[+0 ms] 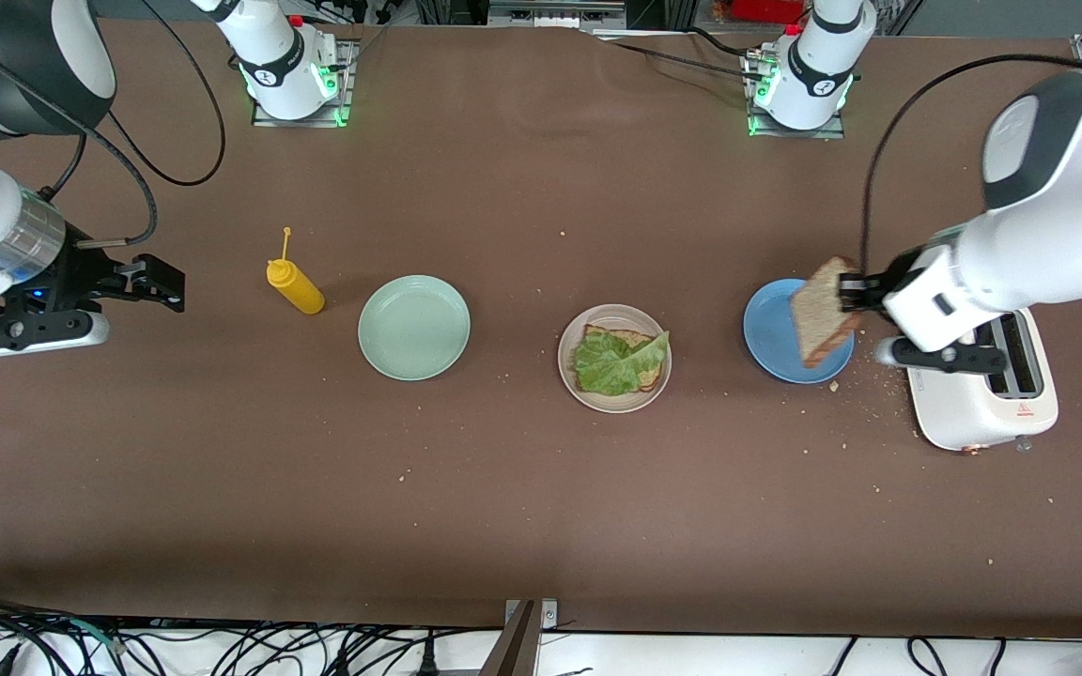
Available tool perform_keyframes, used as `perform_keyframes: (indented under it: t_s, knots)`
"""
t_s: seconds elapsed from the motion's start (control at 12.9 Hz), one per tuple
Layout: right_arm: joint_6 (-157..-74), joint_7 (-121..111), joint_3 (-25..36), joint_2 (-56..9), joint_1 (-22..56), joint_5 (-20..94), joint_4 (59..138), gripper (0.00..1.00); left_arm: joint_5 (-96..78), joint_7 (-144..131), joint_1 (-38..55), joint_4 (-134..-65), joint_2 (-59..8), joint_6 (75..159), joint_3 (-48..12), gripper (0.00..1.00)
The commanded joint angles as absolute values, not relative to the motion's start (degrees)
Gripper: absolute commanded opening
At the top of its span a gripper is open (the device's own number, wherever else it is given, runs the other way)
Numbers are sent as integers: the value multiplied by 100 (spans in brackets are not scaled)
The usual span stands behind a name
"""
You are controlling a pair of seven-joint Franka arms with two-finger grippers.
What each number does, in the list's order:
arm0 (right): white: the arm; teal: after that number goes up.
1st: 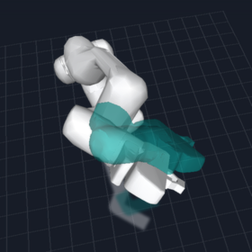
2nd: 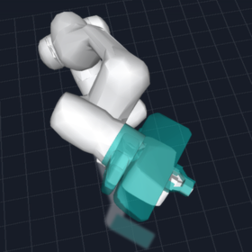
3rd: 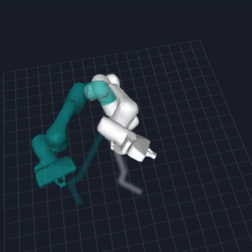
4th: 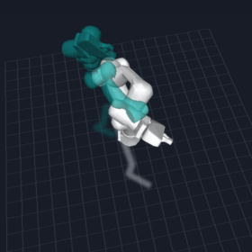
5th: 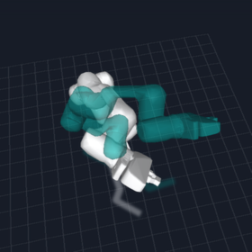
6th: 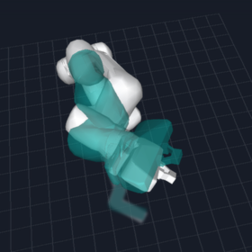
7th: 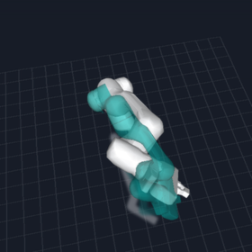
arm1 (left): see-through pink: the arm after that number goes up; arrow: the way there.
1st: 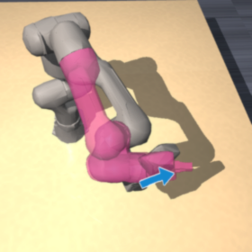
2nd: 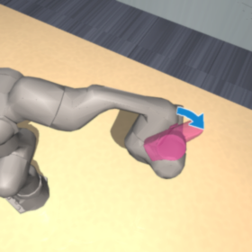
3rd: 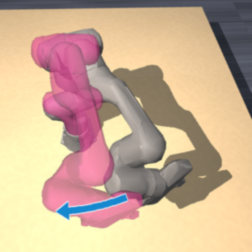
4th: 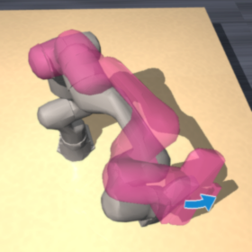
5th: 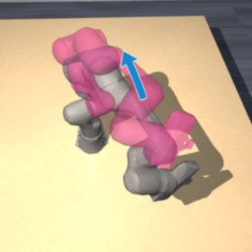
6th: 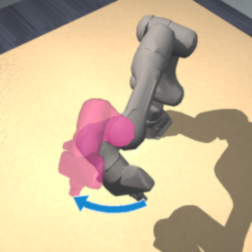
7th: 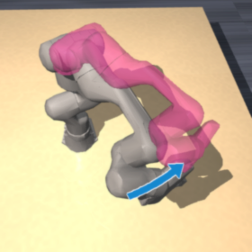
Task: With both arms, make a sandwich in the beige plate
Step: 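Lift the toast out and carry it over the beige plate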
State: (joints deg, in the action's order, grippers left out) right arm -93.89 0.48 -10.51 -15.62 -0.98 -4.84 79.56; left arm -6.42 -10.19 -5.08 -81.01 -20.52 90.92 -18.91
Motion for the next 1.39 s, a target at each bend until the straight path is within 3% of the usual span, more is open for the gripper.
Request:
perform_keyframes:
  t_s: [0.0, 0.54, 0.85, 1.32]
  knots:
    - [-9316, 9, -1081, -1573, -70, -492, 7980, 100, -1630, -1169, -431, -7998, -2460, 9631, -1872, 0]
    - [-9299, -9, -1072, -1626, -88, -492, 8007, 100, -4427, 629, -413, -8059, -3786, 10379, -1872, 0]
    - [-9299, -18, -1072, -1626, -97, -492, 8051, 100, -4597, 1360, -159, -8331, -4034, 10888, -1881, 0]
    - [-9132, 9, -1072, -1626, -97, -492, 8042, 100, -5404, 3012, -290, -8551, -4587, 10951, -1863, 0]
